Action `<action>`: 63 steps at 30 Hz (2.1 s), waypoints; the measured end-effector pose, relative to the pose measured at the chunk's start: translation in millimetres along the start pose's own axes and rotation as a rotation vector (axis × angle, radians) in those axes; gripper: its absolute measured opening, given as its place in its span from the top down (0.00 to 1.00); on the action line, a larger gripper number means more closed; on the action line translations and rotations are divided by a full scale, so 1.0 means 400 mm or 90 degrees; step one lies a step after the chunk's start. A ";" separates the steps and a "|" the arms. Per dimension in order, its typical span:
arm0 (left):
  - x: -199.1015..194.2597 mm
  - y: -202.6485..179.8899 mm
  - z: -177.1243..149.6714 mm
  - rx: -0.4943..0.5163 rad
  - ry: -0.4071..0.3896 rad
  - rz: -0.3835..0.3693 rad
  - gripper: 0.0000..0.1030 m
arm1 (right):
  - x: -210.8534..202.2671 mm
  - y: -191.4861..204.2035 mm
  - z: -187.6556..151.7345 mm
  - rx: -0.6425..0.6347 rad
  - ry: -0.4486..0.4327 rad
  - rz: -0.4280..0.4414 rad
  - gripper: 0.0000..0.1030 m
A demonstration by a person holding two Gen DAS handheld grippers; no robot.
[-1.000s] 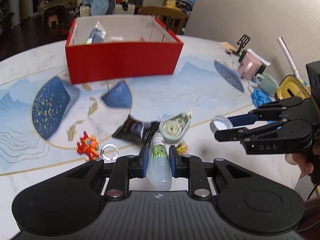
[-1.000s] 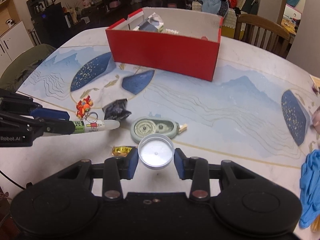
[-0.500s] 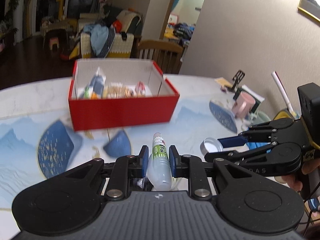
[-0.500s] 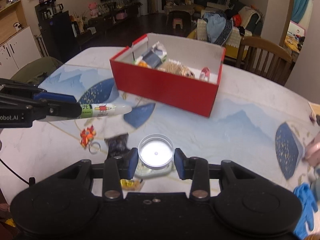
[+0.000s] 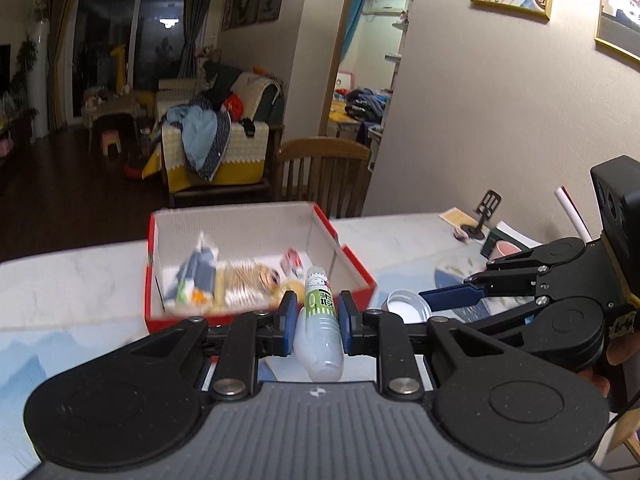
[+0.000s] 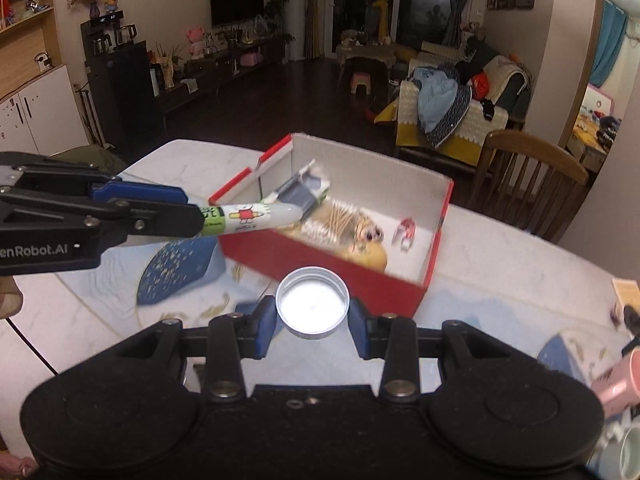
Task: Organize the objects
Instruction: 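Carry the glue stick and tin lid with both grippers over the box, then lower both items into the box and open both grippers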
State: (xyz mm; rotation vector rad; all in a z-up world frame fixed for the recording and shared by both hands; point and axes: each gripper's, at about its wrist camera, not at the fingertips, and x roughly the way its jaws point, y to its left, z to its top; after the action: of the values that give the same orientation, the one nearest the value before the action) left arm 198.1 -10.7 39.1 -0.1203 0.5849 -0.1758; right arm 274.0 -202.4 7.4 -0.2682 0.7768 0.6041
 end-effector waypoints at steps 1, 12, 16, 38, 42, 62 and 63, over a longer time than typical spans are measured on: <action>0.009 0.004 0.010 0.004 -0.003 0.004 0.80 | 0.009 -0.003 0.013 -0.001 -0.001 -0.001 0.64; 0.137 0.063 0.086 0.011 -0.009 0.031 0.80 | 0.120 -0.030 0.101 -0.014 0.002 -0.033 0.64; 0.192 0.087 0.099 0.013 -0.004 0.041 0.80 | 0.171 -0.045 0.119 -0.011 0.003 -0.041 0.64; 0.477 0.161 0.114 0.050 0.078 0.067 0.80 | 0.471 -0.114 0.183 -0.014 0.076 -0.077 0.64; 0.520 0.171 0.116 0.055 0.100 0.068 0.81 | 0.518 -0.107 0.177 -0.012 0.097 -0.080 0.64; 0.632 0.225 0.061 0.043 0.204 0.075 0.80 | 0.616 -0.132 0.155 0.027 0.149 -0.093 0.64; 0.636 0.227 0.060 0.041 0.210 0.076 0.80 | 0.617 -0.132 0.156 0.027 0.151 -0.093 0.64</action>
State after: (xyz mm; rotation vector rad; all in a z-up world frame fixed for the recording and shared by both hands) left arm 431.8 29.0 -92.5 0.0066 0.9116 -0.0985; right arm 478.9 -116.3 -127.6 -0.3585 0.9877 0.4220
